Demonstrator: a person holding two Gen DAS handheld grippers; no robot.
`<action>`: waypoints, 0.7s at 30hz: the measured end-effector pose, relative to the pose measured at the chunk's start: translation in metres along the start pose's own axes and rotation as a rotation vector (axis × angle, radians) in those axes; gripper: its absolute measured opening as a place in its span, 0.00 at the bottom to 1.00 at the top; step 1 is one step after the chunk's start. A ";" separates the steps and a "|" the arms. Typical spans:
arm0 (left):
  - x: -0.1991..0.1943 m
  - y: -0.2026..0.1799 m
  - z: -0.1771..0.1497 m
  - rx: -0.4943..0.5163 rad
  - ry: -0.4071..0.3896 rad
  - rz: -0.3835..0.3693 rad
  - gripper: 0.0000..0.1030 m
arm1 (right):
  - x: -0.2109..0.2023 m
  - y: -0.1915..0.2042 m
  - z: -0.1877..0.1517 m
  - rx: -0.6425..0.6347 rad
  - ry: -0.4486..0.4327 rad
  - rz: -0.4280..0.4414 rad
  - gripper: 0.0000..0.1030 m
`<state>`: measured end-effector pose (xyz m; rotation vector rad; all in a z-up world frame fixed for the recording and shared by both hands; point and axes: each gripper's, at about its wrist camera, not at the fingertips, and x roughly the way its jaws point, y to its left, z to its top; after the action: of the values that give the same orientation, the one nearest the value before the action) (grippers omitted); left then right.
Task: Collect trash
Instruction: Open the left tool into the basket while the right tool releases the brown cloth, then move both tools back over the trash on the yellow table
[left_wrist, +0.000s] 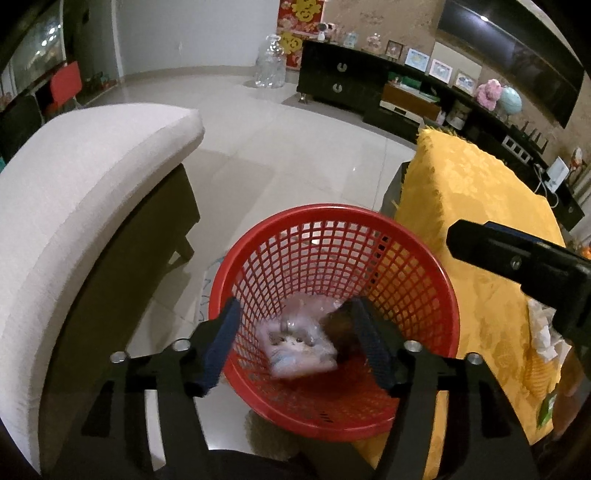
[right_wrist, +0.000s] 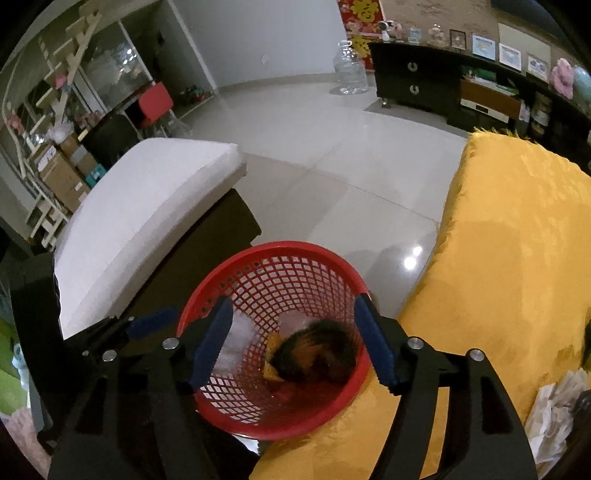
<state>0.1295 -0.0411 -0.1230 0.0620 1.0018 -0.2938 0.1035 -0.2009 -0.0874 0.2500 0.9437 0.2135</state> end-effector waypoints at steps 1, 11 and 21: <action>-0.001 -0.001 0.000 0.003 -0.005 0.003 0.66 | -0.003 -0.001 0.000 0.005 -0.006 0.000 0.67; -0.022 0.003 0.002 -0.006 -0.046 0.004 0.71 | -0.041 -0.006 0.000 -0.003 -0.088 -0.043 0.67; -0.058 -0.005 0.003 0.032 -0.135 0.058 0.76 | -0.082 -0.013 -0.020 -0.030 -0.182 -0.153 0.68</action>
<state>0.1013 -0.0344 -0.0726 0.0983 0.8597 -0.2575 0.0411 -0.2350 -0.0396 0.1653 0.7748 0.0633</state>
